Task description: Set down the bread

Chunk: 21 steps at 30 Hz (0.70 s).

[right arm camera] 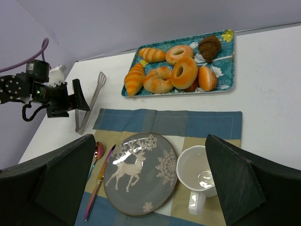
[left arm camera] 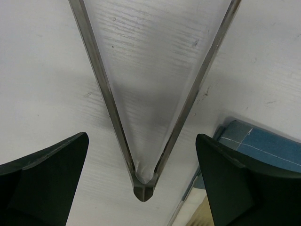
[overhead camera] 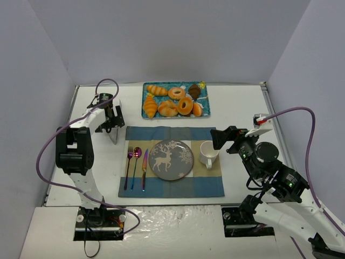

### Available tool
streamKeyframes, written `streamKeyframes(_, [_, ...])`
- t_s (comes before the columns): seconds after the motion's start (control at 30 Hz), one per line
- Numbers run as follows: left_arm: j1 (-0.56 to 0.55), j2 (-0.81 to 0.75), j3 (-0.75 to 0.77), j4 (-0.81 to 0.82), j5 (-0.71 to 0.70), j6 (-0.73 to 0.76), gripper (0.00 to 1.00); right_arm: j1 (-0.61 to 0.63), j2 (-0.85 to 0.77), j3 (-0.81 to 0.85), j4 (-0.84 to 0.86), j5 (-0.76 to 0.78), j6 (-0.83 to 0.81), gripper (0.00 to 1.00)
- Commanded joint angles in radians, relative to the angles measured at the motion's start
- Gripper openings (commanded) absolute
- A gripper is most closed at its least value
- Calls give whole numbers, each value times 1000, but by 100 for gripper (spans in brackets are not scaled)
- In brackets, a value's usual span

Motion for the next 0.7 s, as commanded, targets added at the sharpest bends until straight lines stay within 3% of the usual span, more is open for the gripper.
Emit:
streamKeyframes(0.0, [16,3,54,10,17,14,95,-1,-10,-2,71,-1,4,100])
streamKeyframes(0.67, [30,114,107,-6,49,12,94,-2,-15,-6,69,0,7,100])
